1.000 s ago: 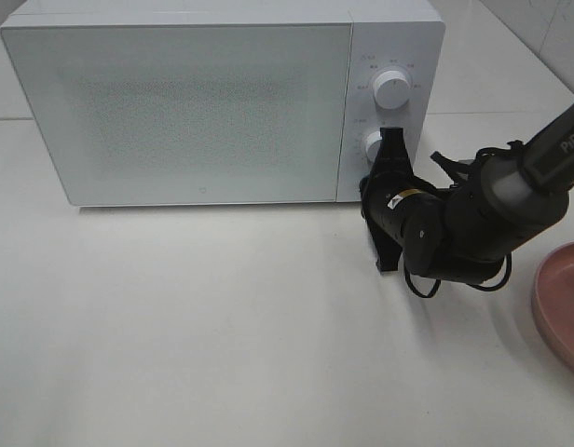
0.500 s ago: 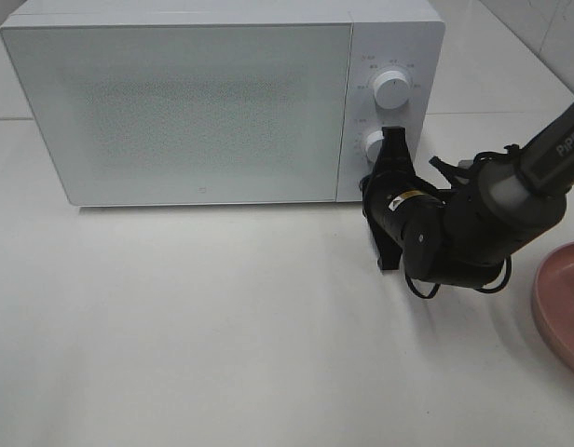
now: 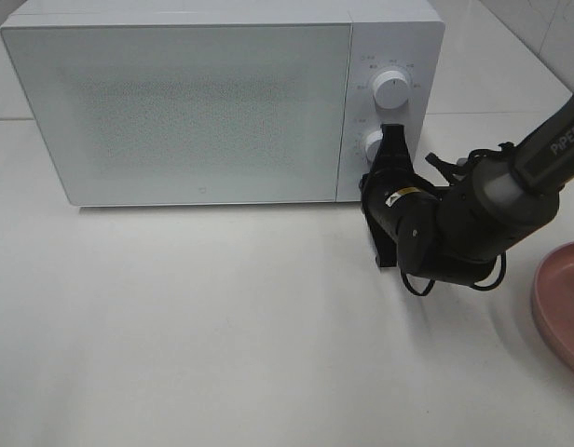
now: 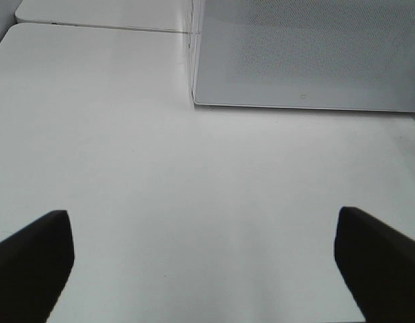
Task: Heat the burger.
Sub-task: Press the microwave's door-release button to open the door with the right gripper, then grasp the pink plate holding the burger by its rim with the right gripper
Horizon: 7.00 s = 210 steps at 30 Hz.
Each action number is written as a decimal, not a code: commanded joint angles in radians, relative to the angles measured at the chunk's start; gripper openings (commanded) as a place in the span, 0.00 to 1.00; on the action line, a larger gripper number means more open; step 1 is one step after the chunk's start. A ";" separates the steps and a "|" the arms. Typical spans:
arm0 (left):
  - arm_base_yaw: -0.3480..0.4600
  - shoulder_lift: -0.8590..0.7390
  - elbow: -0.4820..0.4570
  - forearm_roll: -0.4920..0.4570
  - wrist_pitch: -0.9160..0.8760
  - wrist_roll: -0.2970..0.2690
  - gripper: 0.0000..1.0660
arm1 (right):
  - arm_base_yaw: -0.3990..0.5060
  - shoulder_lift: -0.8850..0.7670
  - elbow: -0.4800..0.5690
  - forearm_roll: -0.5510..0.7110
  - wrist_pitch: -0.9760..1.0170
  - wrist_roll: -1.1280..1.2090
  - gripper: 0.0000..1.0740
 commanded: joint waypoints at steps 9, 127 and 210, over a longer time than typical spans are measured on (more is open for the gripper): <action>0.001 -0.017 -0.001 -0.002 -0.001 0.001 0.92 | -0.040 -0.010 -0.173 0.035 -0.282 -0.058 0.00; 0.001 -0.017 -0.001 -0.002 -0.001 0.001 0.92 | -0.300 -0.862 0.192 -0.738 1.585 -1.269 0.68; 0.001 -0.017 -0.001 -0.002 -0.001 0.001 0.92 | -0.387 -0.391 0.191 -0.874 1.421 -1.084 0.00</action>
